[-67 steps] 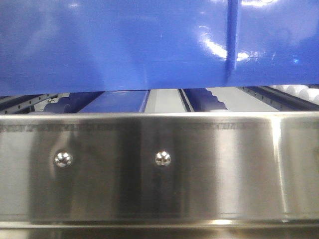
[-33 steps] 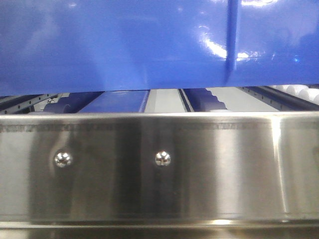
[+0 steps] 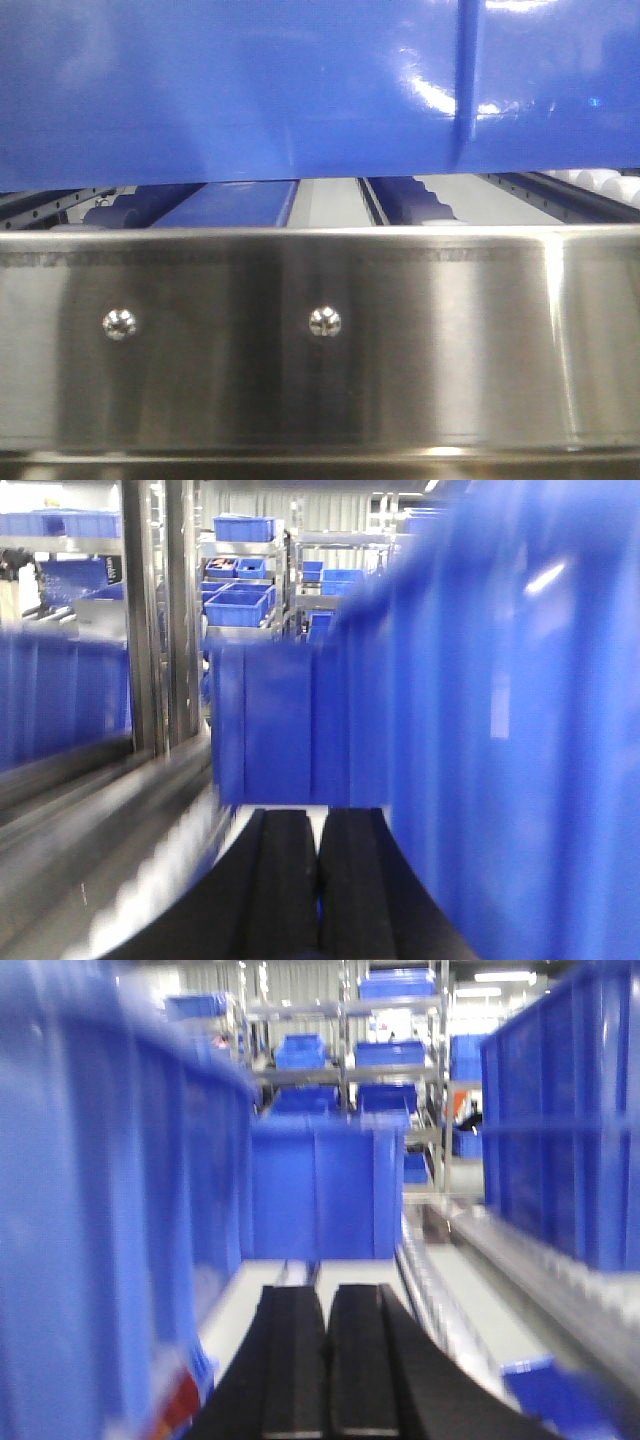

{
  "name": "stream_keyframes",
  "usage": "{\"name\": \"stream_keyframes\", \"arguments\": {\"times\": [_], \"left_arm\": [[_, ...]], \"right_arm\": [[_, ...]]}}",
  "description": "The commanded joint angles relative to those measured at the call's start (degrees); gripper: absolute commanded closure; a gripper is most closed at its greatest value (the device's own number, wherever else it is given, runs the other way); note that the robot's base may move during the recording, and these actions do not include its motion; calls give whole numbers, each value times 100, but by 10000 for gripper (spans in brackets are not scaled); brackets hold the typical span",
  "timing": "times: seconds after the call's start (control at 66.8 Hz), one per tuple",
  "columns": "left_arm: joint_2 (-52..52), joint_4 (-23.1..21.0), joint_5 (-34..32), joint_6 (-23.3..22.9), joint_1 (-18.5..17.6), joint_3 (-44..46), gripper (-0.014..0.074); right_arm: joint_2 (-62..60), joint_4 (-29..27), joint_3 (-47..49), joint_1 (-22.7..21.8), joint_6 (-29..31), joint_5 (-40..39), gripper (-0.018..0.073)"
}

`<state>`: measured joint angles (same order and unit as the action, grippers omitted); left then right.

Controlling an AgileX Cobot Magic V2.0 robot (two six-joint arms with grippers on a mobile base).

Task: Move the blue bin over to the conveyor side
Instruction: 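Grip the rim of the blue bin on the roller shelf with both grippers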

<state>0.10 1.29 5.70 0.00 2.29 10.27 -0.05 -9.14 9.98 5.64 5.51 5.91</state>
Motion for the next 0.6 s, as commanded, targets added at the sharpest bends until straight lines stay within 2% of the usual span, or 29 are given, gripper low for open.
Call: {"name": "stream_keyframes", "arguments": {"times": [0.0,0.15,0.225,0.33,0.374,0.479,0.584], "left_arm": [[152,114,609,0,-22,904,476],[722,114,1242,0,-45,2091,279],[1093,114,1515,0,-71,2631,230],[1659,114,1861,0,-136,3305,209],[1885,114,1963,0,-140,3540,210],[2448,114,2115,0,-152,4077,210],[2764,114,2184,0,-336,4389,210]], "right_arm": [[11,55,688,12,20,517,645],[562,55,1788,12,20,828,645],[908,55,2264,12,20,828,645],[1393,55,2765,12,20,828,615],[1604,55,2936,12,20,828,549],[2032,55,3177,12,20,817,309],[2338,55,3276,23,20,761,64]]}}
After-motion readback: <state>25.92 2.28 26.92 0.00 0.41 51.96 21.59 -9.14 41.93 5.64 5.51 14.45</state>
